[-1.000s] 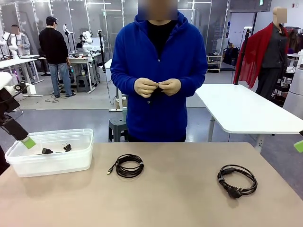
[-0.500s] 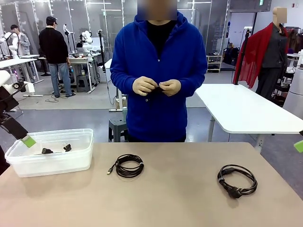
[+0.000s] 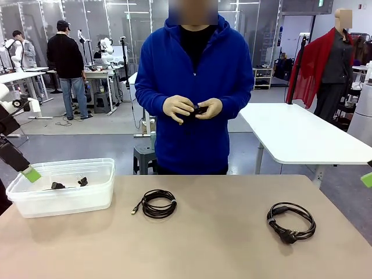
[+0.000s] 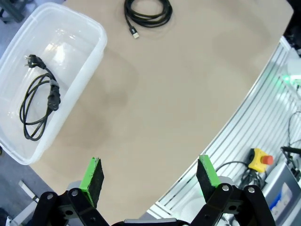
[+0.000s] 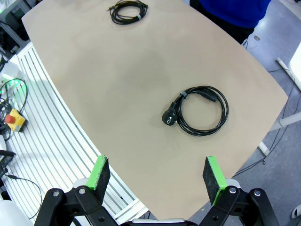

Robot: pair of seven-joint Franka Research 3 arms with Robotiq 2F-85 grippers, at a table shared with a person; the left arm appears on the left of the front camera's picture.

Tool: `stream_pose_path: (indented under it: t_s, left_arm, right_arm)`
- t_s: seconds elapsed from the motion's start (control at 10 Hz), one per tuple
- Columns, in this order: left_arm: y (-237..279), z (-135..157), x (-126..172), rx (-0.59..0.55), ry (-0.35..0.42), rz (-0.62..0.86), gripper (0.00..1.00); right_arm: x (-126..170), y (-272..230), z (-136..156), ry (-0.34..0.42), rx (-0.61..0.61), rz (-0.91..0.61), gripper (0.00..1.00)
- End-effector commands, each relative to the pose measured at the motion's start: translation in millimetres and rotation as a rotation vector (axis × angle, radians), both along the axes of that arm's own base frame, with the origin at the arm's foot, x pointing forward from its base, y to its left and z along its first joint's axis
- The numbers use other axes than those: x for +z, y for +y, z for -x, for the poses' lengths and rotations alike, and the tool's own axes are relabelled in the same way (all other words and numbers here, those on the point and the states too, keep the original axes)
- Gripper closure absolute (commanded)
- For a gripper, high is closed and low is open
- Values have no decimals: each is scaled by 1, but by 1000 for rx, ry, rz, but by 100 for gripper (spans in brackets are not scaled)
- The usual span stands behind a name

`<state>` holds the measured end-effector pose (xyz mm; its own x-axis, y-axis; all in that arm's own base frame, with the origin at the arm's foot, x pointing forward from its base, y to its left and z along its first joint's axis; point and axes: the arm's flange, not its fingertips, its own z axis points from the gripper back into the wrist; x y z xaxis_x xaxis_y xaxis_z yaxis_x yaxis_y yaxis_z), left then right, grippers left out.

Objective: Organize and store the cables.
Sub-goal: Place the Power Cable into the Organizing box.

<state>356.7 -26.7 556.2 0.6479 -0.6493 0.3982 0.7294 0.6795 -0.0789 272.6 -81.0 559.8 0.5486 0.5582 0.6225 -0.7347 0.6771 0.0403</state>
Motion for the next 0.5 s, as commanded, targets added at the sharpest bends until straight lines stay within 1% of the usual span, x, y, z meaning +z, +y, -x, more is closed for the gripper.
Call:
stream_pose_path:
  t_s: [0.0,0.1,0.3,0.4]
  left_arm:
    - [4,19,1,-76,1,7,0]
    - [10,29,2,-73,-18,17,0]
    - [23,46,5,-179,-64,80,0]
    - [24,42,5,-154,-53,88,0]
  right_arm:
    - [0,1,0,1,5,-1,0]
    - [0,1,0,1,5,-1,0]
    - [0,1,0,1,5,-1,0]
    - [0,0,0,0,0,0,0]
